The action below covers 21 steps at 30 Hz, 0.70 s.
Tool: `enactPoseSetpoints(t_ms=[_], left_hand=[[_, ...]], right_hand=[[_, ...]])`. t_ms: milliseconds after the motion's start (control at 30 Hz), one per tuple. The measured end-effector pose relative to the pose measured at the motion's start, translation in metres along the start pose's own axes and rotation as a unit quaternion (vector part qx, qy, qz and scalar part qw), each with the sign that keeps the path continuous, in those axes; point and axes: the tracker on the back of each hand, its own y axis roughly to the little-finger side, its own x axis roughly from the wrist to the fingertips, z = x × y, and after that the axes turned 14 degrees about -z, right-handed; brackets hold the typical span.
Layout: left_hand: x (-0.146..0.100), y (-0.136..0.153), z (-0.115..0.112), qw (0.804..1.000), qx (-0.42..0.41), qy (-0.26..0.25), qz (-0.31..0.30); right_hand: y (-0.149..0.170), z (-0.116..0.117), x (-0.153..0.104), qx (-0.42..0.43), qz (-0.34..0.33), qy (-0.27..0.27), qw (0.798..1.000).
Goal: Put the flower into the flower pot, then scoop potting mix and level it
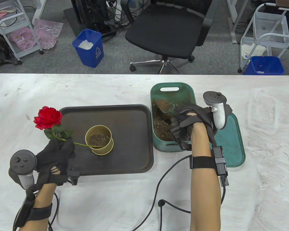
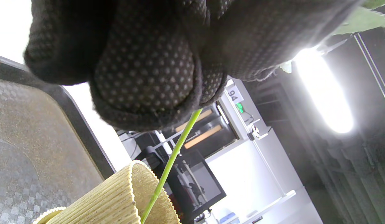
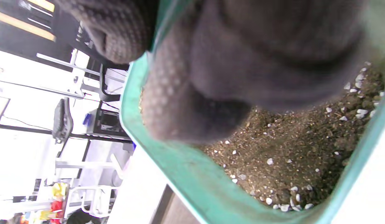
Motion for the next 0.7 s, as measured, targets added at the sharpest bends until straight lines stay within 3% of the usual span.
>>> enactPoseSetpoints(t_ms=[167,333,700], left_hand=[[0.0,0.0,0.0,1.0,0.0,0.0,0.001],[0.0,0.0,0.0,1.0,-0.002,0.0,0.001],[0.0,0.0,-0.001,1.0,-0.001,0.0,-0.001]], right_hand=[[-0.012,0.0,-0.019,0.007,-0.031,-0.004,0.999],[-0.023,0.014,-0.031,0.012,-0.061,-0.035,0.997],[-0.042,0.112,-0.041,-0.057,-0.12,-0.169,0.977]])
